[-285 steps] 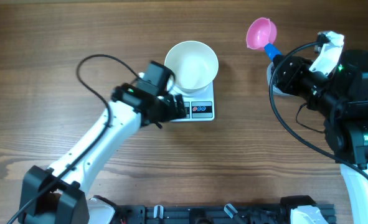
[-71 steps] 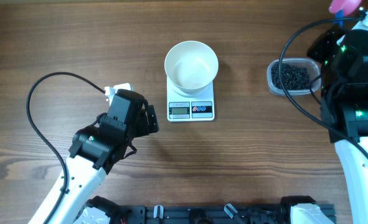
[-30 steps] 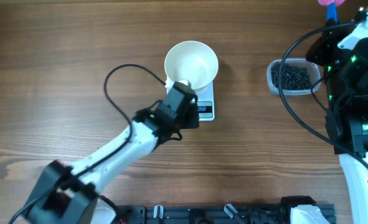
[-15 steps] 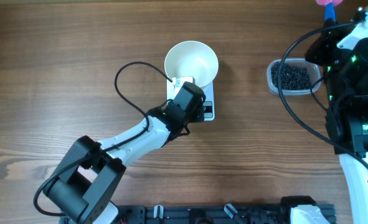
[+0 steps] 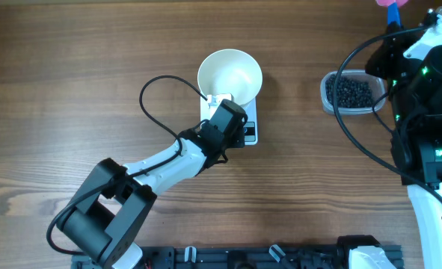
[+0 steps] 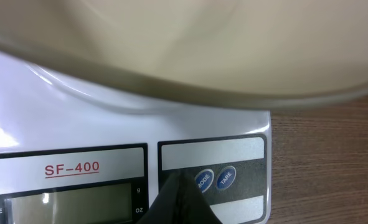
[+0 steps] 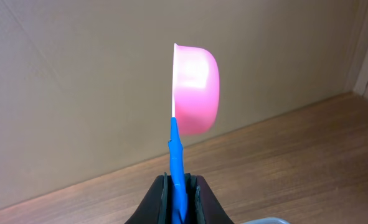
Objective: Scoop item into bowl and weigh 150g on scale
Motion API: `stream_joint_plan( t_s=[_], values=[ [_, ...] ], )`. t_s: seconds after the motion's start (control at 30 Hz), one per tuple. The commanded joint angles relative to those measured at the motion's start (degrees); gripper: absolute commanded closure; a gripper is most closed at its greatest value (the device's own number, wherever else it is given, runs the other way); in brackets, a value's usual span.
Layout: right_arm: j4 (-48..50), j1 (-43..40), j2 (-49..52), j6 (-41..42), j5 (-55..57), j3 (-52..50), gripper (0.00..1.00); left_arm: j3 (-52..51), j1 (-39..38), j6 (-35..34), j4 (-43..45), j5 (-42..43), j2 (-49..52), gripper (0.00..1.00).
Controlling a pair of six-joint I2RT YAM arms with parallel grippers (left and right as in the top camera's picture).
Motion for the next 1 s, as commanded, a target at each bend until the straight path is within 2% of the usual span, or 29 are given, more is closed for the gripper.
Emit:
stream_joint_plan(
  t_s=[0.0,0.5,0.8,0.97],
  values=[
    [0.2,-0.1,-0.9,-0.9,-0.6,1.3,0.96,0.1,-0.1,-0.2,0.0,0.3,1.9,0.96],
    [0.1,-0.1,-0.9,-1.1,-0.6,1.3,0.96,0.1,-0.1,-0.2,-0.7,1.8,4.6,0.96],
    [0.1,-0.1,-0.9,-1.1,-0.6,1.3,0.96,0.1,-0.1,-0.2,-5.9,1.8,4.6,0.96],
    [0.0,-0.1,-0.9,-1.1,-0.5,1.3,0.96,0.1,-0.1,-0.1,-6.1,2.6,4.2,0.96]
  ],
)
